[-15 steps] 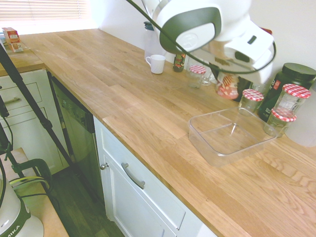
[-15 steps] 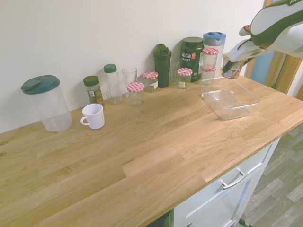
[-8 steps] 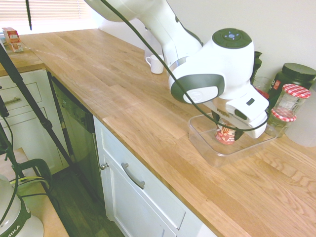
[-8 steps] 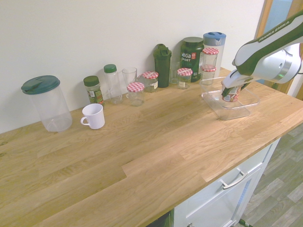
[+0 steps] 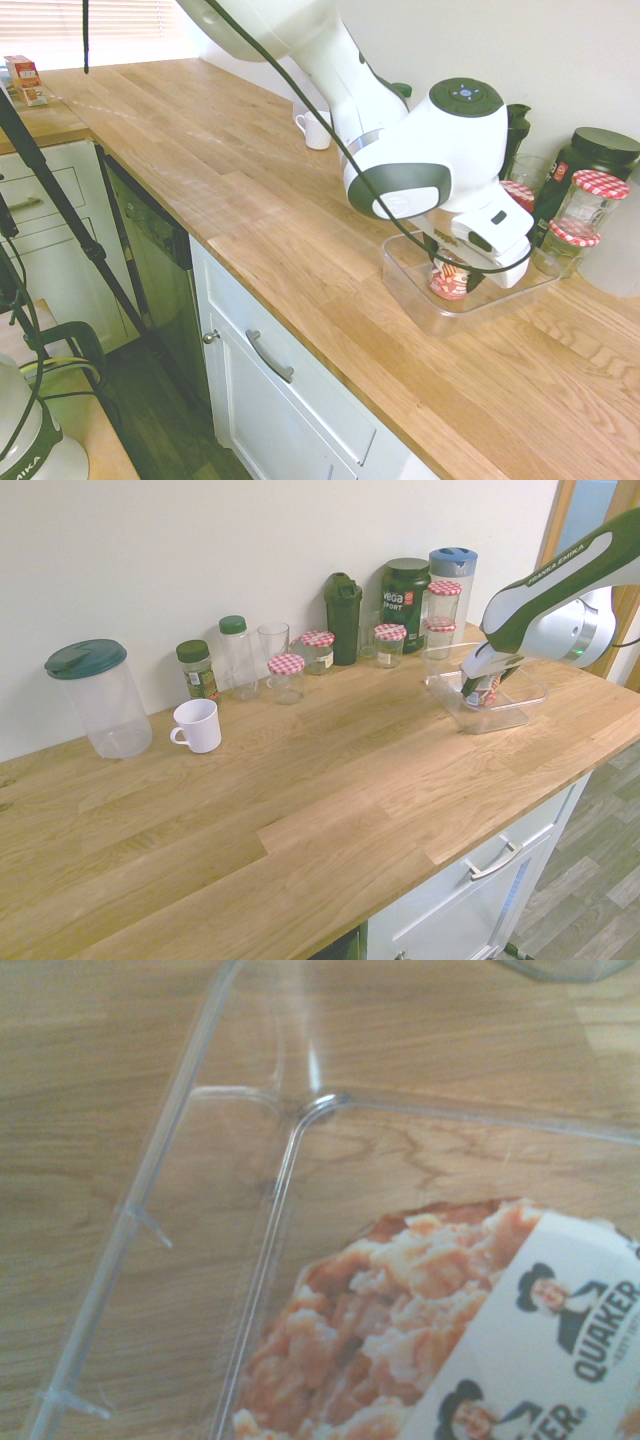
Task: Put the cereal into the container
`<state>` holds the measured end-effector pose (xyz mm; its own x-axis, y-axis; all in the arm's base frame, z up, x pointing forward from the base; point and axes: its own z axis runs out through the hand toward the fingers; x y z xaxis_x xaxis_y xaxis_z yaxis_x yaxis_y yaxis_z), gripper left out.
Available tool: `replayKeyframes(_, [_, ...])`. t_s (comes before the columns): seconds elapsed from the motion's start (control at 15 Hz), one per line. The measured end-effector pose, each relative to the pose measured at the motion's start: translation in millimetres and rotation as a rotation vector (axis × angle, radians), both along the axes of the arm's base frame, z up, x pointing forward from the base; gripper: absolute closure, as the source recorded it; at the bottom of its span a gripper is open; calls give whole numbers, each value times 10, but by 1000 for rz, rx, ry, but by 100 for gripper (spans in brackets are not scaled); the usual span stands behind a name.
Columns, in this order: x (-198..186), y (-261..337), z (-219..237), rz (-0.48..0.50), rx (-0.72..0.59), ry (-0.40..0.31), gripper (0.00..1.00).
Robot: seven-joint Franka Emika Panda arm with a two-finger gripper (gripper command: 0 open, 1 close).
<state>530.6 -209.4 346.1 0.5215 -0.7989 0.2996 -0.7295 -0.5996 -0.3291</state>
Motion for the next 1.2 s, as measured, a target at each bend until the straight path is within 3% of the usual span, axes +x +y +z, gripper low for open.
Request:
replayKeyframes(0.67, [-59,-129,-38,2,10,44,0])
replayKeyframes(0.87, [-138,-192,-45,12,-10,155,0])
replayKeyframes(1.0, [-198,-157,174,10,28,225,0])
replayKeyframes(1.2, [-305,-21,769,31,69,199,0])
